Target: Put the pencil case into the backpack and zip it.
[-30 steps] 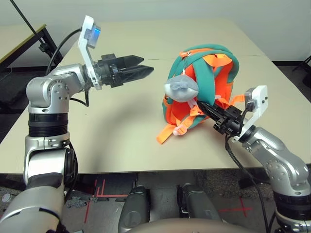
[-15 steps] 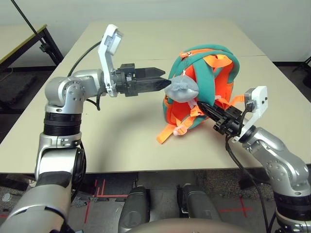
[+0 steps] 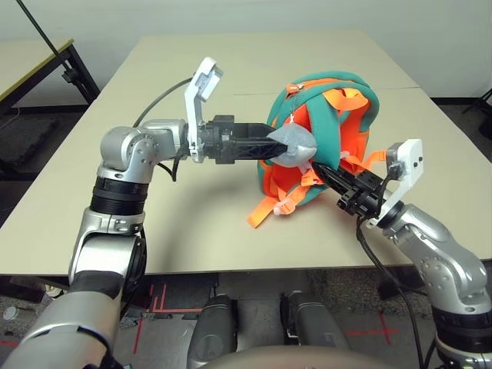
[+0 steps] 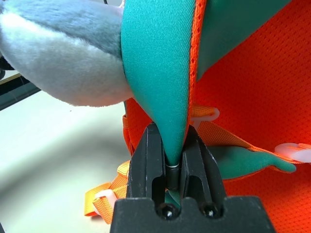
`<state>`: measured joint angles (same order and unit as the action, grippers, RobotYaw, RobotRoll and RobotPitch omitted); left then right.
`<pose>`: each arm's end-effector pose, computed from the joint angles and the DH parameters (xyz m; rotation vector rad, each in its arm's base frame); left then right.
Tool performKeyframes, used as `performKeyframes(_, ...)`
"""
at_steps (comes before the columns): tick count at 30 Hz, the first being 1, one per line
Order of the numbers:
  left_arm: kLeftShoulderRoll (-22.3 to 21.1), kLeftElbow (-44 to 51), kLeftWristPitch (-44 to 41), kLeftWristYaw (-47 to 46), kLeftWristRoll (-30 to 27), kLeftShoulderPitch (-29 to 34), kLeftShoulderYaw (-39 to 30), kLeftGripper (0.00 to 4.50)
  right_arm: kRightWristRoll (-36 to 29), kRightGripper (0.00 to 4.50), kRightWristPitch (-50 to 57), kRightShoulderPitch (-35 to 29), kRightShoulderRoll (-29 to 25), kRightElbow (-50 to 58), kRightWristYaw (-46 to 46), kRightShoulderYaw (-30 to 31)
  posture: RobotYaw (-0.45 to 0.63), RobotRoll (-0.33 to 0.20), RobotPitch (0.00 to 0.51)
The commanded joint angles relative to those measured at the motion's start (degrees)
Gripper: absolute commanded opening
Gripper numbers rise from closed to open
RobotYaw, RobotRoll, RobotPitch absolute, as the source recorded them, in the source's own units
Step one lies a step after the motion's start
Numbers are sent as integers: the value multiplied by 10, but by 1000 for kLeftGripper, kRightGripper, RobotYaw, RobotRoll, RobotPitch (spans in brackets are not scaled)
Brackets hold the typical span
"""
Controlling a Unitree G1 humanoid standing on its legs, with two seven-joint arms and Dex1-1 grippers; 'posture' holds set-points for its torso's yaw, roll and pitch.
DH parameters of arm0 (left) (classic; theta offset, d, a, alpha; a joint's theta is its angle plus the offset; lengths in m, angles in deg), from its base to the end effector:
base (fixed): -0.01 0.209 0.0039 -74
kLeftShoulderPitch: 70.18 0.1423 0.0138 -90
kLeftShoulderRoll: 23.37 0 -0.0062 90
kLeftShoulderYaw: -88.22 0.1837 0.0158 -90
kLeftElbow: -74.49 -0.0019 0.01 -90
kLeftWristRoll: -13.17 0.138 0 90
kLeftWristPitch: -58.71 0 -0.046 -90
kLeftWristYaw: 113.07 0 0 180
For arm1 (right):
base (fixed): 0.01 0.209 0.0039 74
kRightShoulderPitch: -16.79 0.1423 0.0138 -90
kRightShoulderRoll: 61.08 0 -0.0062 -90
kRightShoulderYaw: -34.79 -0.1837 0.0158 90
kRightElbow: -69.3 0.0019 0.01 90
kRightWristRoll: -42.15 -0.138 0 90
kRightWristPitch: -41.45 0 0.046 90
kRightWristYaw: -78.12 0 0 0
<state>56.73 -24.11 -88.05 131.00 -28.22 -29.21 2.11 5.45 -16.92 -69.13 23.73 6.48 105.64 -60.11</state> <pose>0.3125 0.1621 0.2101 -0.2598 0.2939 -1.4898 0.2007 -0.1924 0.1314 0.1876 -0.0192 0.7205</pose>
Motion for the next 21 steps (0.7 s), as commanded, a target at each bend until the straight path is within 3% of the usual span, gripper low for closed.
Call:
performKeyframes(1, 5, -17, 12, 6, 19, 0, 20, 3891, 2, 72, 0, -1, 4, 15, 3, 18, -3, 0, 48)
performKeyframes(8, 8, -22, 17, 12, 22, 1, 21, 1290, 6, 72, -2, 4, 7, 10, 5, 18, 1, 0, 43)
performKeyframes(12, 7, -23, 19, 14, 23, 1, 20, 136, 8, 72, -3, 6, 8, 7, 7, 17, 2, 0, 41)
performKeyframes(21, -61, 1, 10, 47, 21, 13, 13, 39, 8, 72, -4, 8, 8, 4, 11, 15, 16, 0, 48)
